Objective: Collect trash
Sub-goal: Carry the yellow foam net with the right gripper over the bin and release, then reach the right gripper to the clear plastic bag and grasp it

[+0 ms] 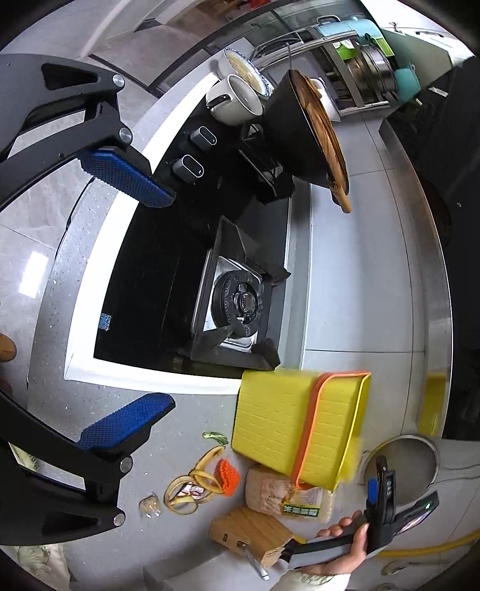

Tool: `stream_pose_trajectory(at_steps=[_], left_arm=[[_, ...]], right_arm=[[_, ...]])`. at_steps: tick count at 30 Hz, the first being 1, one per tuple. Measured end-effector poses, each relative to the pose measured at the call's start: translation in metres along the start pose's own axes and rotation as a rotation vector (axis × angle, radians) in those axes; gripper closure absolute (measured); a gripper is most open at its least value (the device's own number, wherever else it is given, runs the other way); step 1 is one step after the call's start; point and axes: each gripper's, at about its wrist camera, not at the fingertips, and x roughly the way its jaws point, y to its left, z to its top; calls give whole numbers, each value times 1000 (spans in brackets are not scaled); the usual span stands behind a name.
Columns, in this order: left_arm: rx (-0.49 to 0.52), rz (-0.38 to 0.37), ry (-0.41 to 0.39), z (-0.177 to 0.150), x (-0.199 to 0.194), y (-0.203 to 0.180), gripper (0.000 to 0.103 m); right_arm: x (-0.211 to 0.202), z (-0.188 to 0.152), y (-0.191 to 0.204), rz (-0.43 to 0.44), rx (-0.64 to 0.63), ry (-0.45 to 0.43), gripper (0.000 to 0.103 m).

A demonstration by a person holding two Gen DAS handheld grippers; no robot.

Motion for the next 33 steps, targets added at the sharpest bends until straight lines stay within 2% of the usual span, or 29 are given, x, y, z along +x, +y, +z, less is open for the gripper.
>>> stream_pose_trajectory(at_steps=[3,7,9,12,16,18,22,24,27,33], left_arm=[[10,-1,-6,5,3,0,4],[37,-26,-17,12,8,-9,4],[50,-40,-18,15,12,-15,4],[69,-70,-15,17,19,-26,4],[99,-107,-1,19,29,-42,4],[121,-131,11,21,35,-52,4],[186,-177,4,29,41,-77,4],[218,-204,-4,33,42,-92,4],[256,-247,-17,39,41,-111,4],[304,-286,-33,40,34,-134,4]], right_arm=[[-19,-3,3,44,-13,-31,27],[-63,-18,4,81,-29,-84,24],[-95,-38,3,110,-23,-121,19],[-135,-83,5,83,-30,-114,16],[-167,-158,9,19,-62,-27,15],[-173,-206,5,-20,-29,67,15],[-176,-276,-7,-126,61,223,15],[-179,-292,-10,-168,105,249,15],[-185,-299,-11,-189,126,243,15],[-191,-287,-9,-147,130,203,15]])
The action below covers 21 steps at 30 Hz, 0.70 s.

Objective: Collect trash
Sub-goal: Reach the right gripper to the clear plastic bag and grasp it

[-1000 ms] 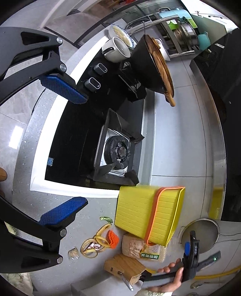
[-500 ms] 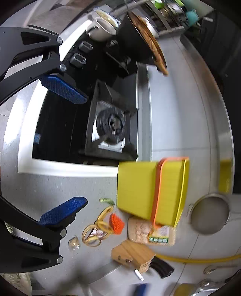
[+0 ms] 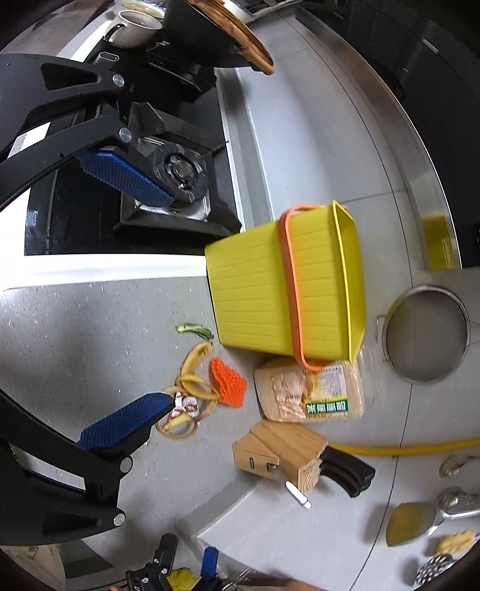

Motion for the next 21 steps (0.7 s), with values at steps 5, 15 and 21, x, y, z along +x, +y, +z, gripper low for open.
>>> stream_pose_trajectory(at_steps=[5,15,21], left_arm=[[-5,18,17,-7,-3,0,4],[-59,96,72,-30,-9,14,4],[-80,126,85,-39,-17,20,4]], right_arm=[[10,-1,5,32,-12,44,15],[74,-13,24,133,-38,207,15],[123,-23,23,166,59,301,33]])
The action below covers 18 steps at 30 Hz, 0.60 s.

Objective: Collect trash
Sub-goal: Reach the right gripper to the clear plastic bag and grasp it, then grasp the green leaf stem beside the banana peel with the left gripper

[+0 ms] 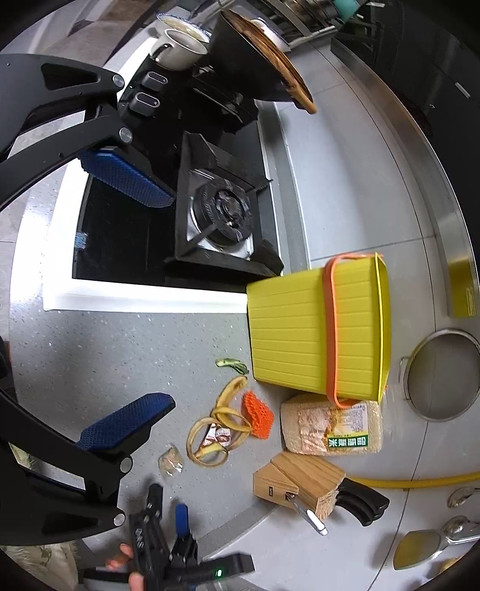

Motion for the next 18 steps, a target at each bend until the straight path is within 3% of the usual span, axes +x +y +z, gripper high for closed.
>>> stream_pose_trajectory(at_steps=[2,10,12,15,18], left_arm=[[-5,14,7,-3,-1,3,4],[-18,31,19,-8,-4,9,4],[-16,30,23,-8,-3,9,4],[-10,29,26,-9,-2,7,4],[-9,23,24,-7,0,8,4]], right_arm=[[11,4,5,-1,-16,18,38],[38,20,24,7,-88,40,40],[42,22,22,19,-84,36,69],[37,23,12,24,-29,19,82],[1,23,9,46,-3,-66,84]])
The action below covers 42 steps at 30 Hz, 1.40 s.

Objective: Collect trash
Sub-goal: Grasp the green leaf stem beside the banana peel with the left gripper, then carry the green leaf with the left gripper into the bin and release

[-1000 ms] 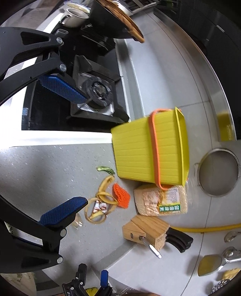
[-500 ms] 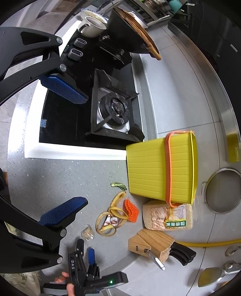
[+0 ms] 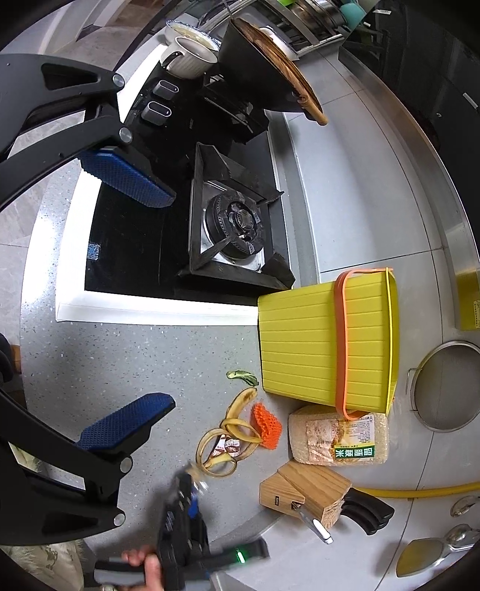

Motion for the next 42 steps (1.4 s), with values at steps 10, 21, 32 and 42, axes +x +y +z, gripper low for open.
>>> stream_pose_trajectory(at_steps=[10,21,32,42], left_arm=[[-6,-137,38,17,42,-15,4],[187,-268,139,55,178,-79,14],[182,-296,267,80,264,-100,44],[228,-310,271,76,267,-99,95]], right_arm=[[-91,-22,-19,-59,84,-141,84],[-138,-61,-26,-167,143,-186,84],[-183,-90,-29,-294,201,-225,84],[-192,-97,-30,-304,226,-244,84]])
